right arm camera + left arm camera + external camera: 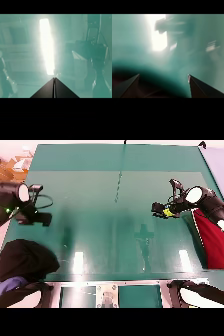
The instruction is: Fold the shirts.
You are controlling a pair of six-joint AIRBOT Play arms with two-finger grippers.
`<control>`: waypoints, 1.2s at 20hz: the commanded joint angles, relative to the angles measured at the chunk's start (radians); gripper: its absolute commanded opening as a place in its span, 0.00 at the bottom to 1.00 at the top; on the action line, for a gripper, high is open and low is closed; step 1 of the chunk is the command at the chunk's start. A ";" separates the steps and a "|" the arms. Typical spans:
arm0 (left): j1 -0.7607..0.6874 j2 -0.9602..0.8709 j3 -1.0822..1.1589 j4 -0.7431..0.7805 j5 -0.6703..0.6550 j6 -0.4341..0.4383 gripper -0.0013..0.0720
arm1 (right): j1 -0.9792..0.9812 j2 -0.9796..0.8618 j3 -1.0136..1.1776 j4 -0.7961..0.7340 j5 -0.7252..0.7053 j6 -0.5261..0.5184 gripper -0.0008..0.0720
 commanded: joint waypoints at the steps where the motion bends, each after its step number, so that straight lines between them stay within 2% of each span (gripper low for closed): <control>1: 0.062 0.000 -0.158 0.143 -0.079 -0.072 1.00 | 0.001 0.000 0.000 0.000 0.000 0.001 0.03; 5: 0.136 0.000 -0.331 0.146 -0.039 -0.071 1.00 | 0.001 0.000 0.000 0.000 0.000 0.001 0.03; 6: 0.150 0.000 -0.350 0.145 -0.015 -0.072 0.96 | 0.001 0.000 0.000 0.000 0.000 0.001 0.03; 7: 0.159 0.000 -0.359 0.145 0.003 -0.071 0.57 | 0.001 0.000 0.000 0.000 0.000 0.001 0.03; 8: 0.163 0.000 -0.359 0.144 0.011 -0.067 0.05 | 0.001 0.000 0.000 0.000 0.000 0.001 0.03; 11: 0.163 0.000 -0.304 0.104 0.003 -0.055 0.05 | 0.001 0.000 0.000 0.000 0.000 0.001 0.03; 14: 0.109 0.000 -0.103 -0.051 -0.025 -0.007 0.04 | 0.001 0.000 0.000 0.000 0.000 0.001 0.03; 19: -0.219 0.000 0.294 -0.184 0.058 -0.007 0.04 | 0.001 0.000 0.000 -0.001 -0.013 0.001 0.03; 24: -0.504 -0.019 0.379 -0.259 0.289 -0.008 0.05 | -0.026 0.000 0.002 -0.005 -0.039 0.001 0.03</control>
